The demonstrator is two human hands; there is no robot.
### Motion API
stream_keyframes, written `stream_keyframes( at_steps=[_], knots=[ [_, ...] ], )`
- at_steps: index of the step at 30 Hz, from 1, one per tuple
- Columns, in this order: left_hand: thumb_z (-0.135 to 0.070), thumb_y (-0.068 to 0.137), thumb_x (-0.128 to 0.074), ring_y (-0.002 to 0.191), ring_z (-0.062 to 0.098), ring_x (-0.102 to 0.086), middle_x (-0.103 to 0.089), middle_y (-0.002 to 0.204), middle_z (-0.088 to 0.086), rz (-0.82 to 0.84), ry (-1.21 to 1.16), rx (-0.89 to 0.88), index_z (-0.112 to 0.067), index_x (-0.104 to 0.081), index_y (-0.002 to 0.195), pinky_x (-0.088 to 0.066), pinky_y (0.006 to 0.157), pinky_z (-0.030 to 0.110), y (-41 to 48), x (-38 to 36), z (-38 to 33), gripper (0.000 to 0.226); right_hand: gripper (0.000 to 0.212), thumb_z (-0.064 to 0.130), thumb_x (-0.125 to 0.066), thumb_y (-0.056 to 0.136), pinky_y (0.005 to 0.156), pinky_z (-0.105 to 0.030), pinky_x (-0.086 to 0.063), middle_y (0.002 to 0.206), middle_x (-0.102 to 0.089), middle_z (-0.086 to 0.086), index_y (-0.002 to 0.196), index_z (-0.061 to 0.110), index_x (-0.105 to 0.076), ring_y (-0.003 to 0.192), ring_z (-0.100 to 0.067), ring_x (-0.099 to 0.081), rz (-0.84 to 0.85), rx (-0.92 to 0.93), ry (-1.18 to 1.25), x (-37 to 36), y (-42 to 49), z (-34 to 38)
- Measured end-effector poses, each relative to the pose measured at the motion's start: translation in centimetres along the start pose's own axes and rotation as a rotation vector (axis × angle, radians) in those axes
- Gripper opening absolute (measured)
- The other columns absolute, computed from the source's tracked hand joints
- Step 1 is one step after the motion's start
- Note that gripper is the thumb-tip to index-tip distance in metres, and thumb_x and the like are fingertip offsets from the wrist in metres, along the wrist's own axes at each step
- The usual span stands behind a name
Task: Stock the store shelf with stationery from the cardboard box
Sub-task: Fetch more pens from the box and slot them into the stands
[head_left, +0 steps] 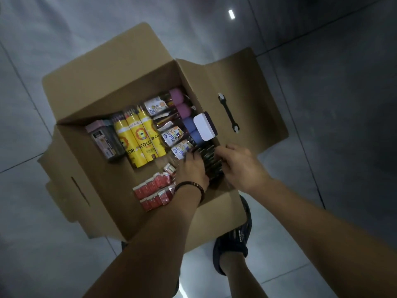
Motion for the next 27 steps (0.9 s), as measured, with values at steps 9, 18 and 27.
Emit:
stream_keyframes(
  at_steps=[9,18,27],
  knots=[
    [-0.015,0.095,-0.065,0.120,0.031,-0.058,-0.060,0.131,0.012,0.052,-0.186,0.011,-0.014,-0.055,0.133,-0.051,0.104,0.047,0.2,-0.7,1.3,0.040,0.026,0.010,-0.066,0.099,0.076,-0.023,-0.049,0.105,-0.058,0.006,0.118,0.028,-0.064,0.096,-0.015,-0.059,0.012,0.022,0.011,0.3,-0.2,0.2],
    [-0.026,0.103,-0.065,0.073,0.015,-0.070,-0.075,0.097,0.002,0.151,-0.819,0.154,-0.014,-0.062,0.120,-0.058,0.060,0.022,-2.7,0.7,3.5,0.021,0.014,0.024,-0.061,0.103,0.078,-0.031,-0.054,0.105,-0.056,0.011,0.115,0.031,-0.063,0.098,-0.015,-0.059,-0.015,-0.055,-0.013,1.4,-0.8,1.0],
    [-0.016,0.108,-0.053,0.074,0.027,-0.070,-0.075,0.100,0.014,0.342,-1.627,0.196,-0.001,-0.058,0.132,-0.061,0.072,0.046,-16.7,11.7,4.1,0.028,0.009,0.021,-0.065,0.104,0.075,-0.023,-0.058,0.092,-0.074,0.012,0.108,0.027,-0.071,0.083,0.000,-0.070,-0.162,-0.190,0.583,7.3,-8.0,11.1]
  ],
)
Point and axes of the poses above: each hand's wrist, its own y-axis towards the middle knuckle, its own x-axis out of the back of the hand, z = x × y, the point moved 9 cm from there along y, towards the middle knuckle
